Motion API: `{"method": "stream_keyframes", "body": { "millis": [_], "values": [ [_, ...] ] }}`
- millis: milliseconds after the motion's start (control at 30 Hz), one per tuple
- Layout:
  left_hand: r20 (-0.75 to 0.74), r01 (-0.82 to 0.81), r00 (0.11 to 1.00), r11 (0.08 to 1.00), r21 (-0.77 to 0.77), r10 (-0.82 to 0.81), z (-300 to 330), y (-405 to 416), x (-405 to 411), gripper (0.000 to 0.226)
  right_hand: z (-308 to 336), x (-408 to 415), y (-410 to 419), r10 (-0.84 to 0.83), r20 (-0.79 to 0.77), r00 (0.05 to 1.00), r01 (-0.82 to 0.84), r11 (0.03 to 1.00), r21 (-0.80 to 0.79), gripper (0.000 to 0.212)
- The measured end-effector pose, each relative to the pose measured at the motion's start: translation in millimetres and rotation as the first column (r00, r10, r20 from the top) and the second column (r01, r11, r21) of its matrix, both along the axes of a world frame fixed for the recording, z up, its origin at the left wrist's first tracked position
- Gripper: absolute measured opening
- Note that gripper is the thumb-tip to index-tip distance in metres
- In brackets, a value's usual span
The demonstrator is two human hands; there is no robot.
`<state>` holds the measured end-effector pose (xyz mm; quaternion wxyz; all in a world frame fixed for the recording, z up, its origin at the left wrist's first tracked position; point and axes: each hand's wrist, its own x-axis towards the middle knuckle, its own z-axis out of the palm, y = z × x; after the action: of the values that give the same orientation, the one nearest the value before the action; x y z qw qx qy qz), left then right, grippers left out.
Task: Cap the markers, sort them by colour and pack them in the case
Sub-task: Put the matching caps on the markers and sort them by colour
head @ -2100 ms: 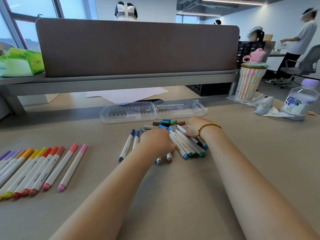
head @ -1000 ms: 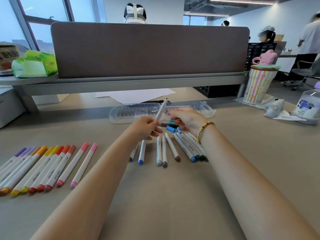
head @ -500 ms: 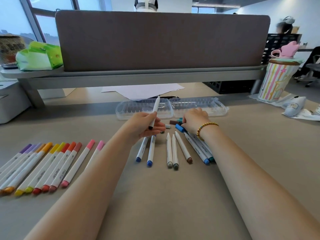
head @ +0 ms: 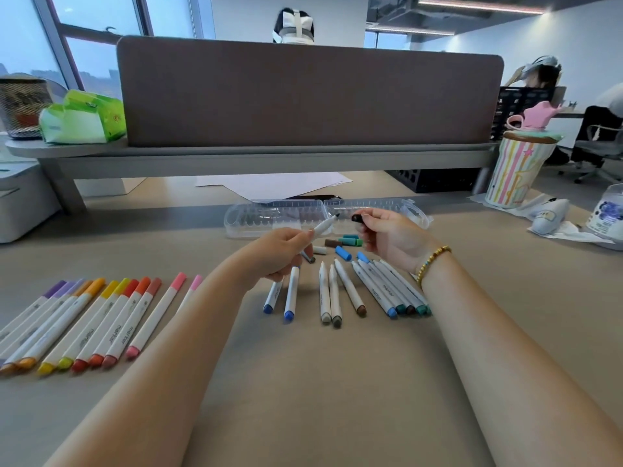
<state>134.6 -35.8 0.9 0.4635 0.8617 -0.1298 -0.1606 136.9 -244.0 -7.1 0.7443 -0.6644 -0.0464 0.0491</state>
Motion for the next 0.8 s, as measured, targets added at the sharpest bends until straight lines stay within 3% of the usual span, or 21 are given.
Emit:
{"method": "stream_keyframes", "body": {
  "millis": [200,567,800],
  "values": [
    [0.045,0.048,0.998,0.994,0.097,-0.053,-0.2,-2.6,-2.8,0.038,-1.1,-3.8,4.3,0.041,-0.030,0.999,-0.037,0.993,0.109,0.015],
    [0.039,0.001,0.999,0.995,0.097,-0.005,-2.2,-2.0,3.3,0.040,-1.0,0.8,6.5,-0.051,-0.018,0.999,0.052,0.998,0.047,0.022],
    [-0.003,-0.028,1.000,1.000,-0.012,0.028,-3.0,-1.2,2.9,0.043,2.2,1.4,10.4,-0.194,-0.168,0.966,0.244,0.899,0.364,0.013]
  ]
}}
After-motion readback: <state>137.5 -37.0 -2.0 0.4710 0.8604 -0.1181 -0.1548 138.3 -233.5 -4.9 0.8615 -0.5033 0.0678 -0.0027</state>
